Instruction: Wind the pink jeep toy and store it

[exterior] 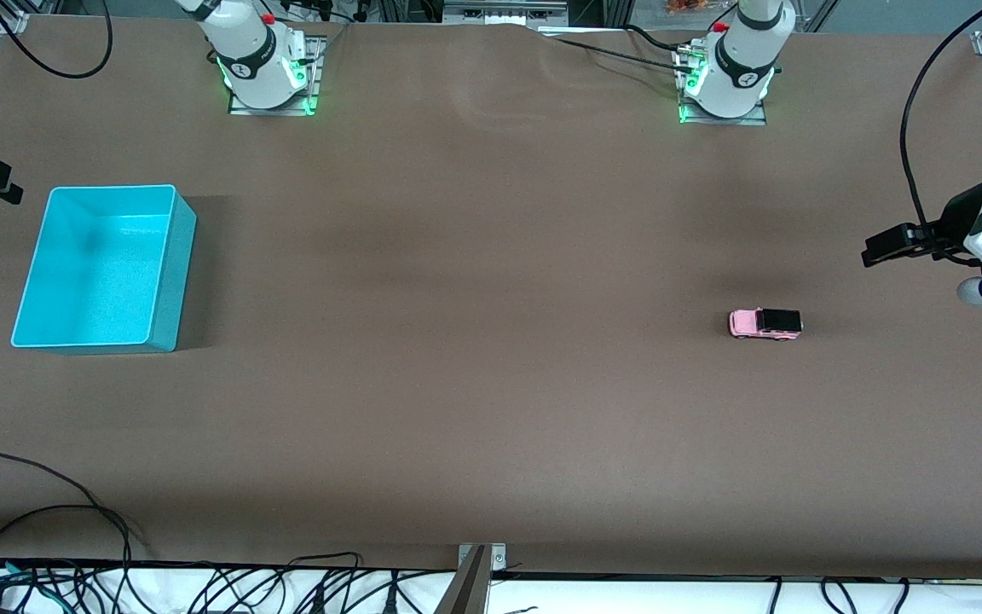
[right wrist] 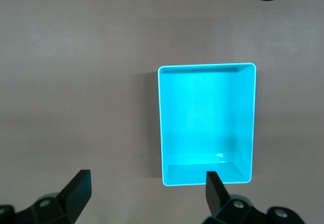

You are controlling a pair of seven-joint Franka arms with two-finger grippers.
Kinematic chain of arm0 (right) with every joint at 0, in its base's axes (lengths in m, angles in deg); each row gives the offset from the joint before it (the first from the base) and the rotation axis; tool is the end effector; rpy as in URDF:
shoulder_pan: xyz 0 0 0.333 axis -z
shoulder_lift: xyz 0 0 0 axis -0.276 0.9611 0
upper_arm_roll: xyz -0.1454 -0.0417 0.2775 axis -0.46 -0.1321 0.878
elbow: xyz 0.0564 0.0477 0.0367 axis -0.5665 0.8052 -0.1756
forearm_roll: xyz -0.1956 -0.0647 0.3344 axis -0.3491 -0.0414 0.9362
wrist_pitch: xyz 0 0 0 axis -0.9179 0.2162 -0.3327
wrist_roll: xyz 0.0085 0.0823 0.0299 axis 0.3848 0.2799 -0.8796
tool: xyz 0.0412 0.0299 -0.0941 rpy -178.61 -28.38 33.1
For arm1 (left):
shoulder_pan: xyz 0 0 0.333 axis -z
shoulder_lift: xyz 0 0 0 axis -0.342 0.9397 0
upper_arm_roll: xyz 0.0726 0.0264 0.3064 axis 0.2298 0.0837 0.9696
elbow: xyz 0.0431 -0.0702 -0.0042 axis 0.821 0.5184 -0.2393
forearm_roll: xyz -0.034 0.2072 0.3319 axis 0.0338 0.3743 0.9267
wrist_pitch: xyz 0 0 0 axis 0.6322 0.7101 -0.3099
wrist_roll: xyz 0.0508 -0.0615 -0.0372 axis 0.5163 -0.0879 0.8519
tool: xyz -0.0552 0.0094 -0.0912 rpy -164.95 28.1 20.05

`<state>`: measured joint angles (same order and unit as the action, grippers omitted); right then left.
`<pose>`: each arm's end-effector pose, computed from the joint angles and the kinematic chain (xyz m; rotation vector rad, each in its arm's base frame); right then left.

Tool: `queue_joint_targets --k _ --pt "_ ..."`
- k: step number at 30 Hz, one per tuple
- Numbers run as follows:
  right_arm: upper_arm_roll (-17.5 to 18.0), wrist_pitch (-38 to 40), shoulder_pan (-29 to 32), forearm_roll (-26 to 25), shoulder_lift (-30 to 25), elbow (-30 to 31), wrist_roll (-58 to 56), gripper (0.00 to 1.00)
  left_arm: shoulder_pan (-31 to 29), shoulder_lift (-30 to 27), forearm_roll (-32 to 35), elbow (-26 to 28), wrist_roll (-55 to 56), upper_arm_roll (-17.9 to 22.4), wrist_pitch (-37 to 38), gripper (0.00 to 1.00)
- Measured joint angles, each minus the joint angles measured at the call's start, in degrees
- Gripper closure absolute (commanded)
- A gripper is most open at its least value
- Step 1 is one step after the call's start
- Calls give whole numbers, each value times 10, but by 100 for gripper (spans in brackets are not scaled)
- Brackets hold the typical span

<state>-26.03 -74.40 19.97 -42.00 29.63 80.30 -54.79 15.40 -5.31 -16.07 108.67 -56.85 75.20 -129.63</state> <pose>0.5513 -0.0830 0.6192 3.1297 -0.0169 -0.0460 0.5957 0.0197 0.5497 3.1247 0.1933 -0.1870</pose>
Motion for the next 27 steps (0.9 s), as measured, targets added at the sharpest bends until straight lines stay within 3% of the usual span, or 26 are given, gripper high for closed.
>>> queue_joint_targets --k 20,27 --pt "0 0 0 0 0 0 0 0 1 0 0 0 3 0 0 0" --pt "0 0 0 0 0 0 0 0 1 3 0 0 64 2 0 0"
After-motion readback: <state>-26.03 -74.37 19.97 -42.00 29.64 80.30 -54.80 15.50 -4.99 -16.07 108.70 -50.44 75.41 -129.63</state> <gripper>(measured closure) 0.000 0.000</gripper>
